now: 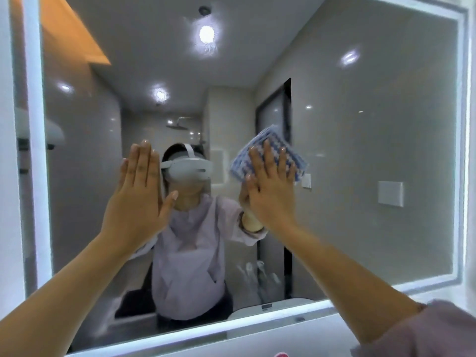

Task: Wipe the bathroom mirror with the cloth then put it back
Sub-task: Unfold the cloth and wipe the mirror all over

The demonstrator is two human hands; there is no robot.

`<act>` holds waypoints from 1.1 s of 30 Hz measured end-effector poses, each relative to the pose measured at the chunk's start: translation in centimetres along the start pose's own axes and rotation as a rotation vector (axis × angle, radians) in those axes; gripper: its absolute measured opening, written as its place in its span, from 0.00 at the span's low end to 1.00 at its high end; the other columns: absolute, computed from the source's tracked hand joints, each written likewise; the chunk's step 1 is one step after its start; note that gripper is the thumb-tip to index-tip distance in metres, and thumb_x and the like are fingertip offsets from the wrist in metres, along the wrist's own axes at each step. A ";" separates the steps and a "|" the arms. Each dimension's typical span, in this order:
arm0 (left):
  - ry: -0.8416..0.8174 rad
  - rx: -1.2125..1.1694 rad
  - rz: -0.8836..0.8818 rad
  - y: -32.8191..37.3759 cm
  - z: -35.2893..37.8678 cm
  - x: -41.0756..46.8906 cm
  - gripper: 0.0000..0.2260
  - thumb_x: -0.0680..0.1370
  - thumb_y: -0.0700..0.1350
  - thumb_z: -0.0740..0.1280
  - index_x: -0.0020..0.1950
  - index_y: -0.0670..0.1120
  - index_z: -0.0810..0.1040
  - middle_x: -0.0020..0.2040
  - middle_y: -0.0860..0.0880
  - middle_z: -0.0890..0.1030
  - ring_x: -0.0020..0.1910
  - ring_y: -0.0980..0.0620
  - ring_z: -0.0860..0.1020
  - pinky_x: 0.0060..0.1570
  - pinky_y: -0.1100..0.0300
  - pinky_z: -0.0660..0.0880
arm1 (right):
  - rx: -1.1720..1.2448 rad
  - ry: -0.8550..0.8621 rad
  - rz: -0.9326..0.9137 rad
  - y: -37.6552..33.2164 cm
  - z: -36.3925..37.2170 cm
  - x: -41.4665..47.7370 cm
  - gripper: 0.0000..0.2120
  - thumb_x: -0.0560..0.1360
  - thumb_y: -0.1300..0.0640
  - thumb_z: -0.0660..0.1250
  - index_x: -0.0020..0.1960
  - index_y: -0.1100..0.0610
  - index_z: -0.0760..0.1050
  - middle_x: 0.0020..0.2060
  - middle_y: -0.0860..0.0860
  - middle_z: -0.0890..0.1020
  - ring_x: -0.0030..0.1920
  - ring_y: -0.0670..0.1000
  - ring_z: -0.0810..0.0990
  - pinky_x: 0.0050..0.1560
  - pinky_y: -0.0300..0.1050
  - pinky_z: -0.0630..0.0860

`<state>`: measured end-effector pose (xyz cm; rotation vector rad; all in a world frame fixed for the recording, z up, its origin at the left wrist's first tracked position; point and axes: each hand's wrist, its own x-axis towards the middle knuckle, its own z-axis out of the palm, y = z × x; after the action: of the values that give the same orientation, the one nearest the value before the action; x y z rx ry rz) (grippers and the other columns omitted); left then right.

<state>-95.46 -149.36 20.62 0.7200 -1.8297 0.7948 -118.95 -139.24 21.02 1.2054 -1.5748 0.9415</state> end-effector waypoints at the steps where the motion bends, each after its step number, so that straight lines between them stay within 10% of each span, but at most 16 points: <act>1: -0.006 -0.005 -0.004 0.0 -0.1 0.0 0.35 0.77 0.58 0.48 0.75 0.34 0.46 0.77 0.36 0.46 0.76 0.41 0.44 0.75 0.48 0.43 | -0.045 -0.017 -0.105 -0.7 0.7 -2.2 0.27 0.80 0.48 0.54 0.76 0.49 0.49 0.77 0.53 0.51 0.76 0.60 0.47 0.74 0.62 0.46; 7: -0.028 -0.031 0.000 0.0 -0.3 -0.2 0.36 0.78 0.59 0.48 0.75 0.35 0.45 0.77 0.37 0.45 0.76 0.42 0.44 0.75 0.45 0.47 | -0.180 -0.295 -0.686 -0.3 2.7 -12.8 0.26 0.80 0.47 0.54 0.76 0.42 0.51 0.77 0.47 0.54 0.77 0.58 0.47 0.73 0.63 0.52; 17: -0.028 -0.061 -0.001 -0.1 -0.1 -0.1 0.36 0.77 0.60 0.46 0.75 0.34 0.46 0.77 0.37 0.46 0.76 0.41 0.44 0.75 0.46 0.46 | 0.005 -0.082 0.000 -3.8 0.5 -3.0 0.27 0.81 0.50 0.54 0.74 0.43 0.45 0.75 0.44 0.43 0.76 0.53 0.39 0.75 0.55 0.39; 26: 0.018 -0.079 0.013 -0.3 0.5 -0.1 0.35 0.77 0.58 0.49 0.75 0.34 0.48 0.76 0.36 0.49 0.76 0.40 0.47 0.75 0.51 0.42 | -0.106 -0.326 -0.633 -3.1 2.1 -12.4 0.22 0.81 0.47 0.51 0.74 0.41 0.56 0.76 0.42 0.55 0.77 0.54 0.50 0.75 0.57 0.46; 33: 0.015 -0.065 0.015 -0.6 0.8 -0.1 0.35 0.78 0.59 0.48 0.76 0.36 0.45 0.77 0.37 0.47 0.77 0.42 0.45 0.75 0.53 0.39 | -0.026 -0.087 0.025 2.2 -1.4 2.4 0.25 0.80 0.46 0.49 0.76 0.44 0.47 0.76 0.47 0.46 0.77 0.56 0.45 0.75 0.55 0.43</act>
<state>-95.42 -150.30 20.42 0.6576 -1.8413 0.7449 -121.05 -138.06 23.65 1.2253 -1.6698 0.8919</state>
